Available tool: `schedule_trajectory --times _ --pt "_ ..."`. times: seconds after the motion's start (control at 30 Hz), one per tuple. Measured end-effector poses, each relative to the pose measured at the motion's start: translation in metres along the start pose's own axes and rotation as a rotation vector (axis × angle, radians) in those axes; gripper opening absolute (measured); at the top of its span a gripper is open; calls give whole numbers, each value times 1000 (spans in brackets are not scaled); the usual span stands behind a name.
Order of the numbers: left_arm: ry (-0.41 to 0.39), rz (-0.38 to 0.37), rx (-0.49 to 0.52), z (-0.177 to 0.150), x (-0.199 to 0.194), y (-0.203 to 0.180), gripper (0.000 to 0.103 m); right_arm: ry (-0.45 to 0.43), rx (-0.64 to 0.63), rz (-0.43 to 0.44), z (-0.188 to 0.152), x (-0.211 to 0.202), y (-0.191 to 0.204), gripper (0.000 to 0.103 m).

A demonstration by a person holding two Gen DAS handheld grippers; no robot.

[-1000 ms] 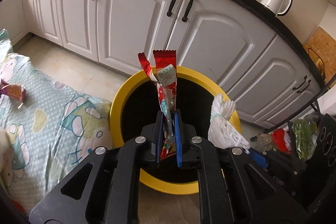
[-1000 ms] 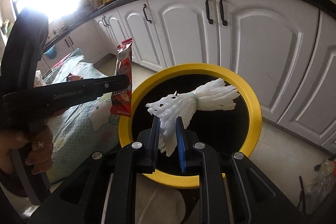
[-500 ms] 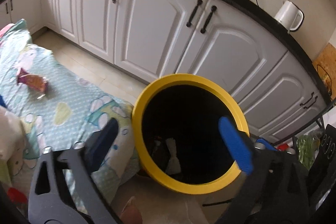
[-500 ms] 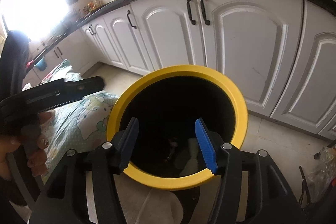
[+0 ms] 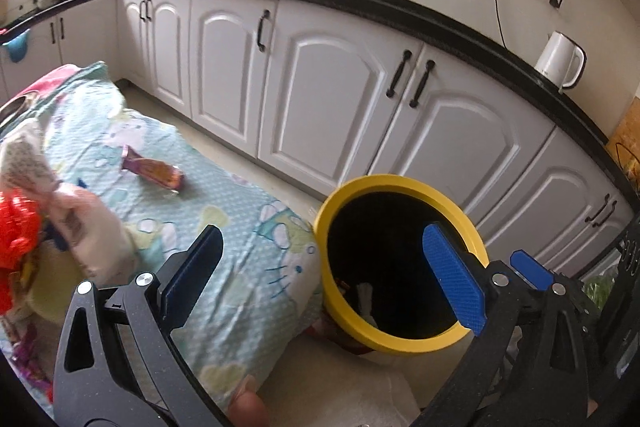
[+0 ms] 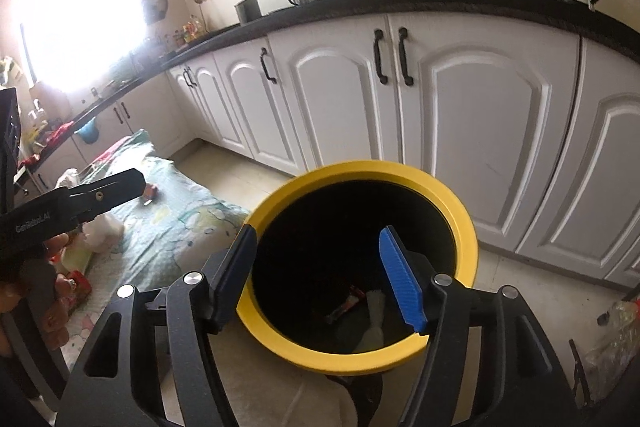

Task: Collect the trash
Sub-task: 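Open both grippers over the bin to drop the wrapper and bundle, then move both grippers back to the trash pile on the bed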

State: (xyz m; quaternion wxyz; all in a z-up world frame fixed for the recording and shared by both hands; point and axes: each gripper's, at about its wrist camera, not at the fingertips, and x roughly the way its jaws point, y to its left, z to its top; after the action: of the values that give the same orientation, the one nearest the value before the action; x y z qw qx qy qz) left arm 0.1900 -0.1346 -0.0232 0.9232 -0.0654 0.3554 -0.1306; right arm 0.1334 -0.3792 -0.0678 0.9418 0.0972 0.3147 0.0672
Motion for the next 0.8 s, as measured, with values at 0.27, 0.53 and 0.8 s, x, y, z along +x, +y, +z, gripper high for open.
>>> schedule_trajectory --times 0.27,0.53,0.8 --pt "-67 41 -9 -1 -27 20 92 -57 -45 53 6 -13 19 66" --pt "-108 72 -32 -3 -46 38 92 -81 -95 114 14 -16 45 70" --pt "-161 130 -61 0 -74 67 92 -53 -150 200 23 -7 81 71"
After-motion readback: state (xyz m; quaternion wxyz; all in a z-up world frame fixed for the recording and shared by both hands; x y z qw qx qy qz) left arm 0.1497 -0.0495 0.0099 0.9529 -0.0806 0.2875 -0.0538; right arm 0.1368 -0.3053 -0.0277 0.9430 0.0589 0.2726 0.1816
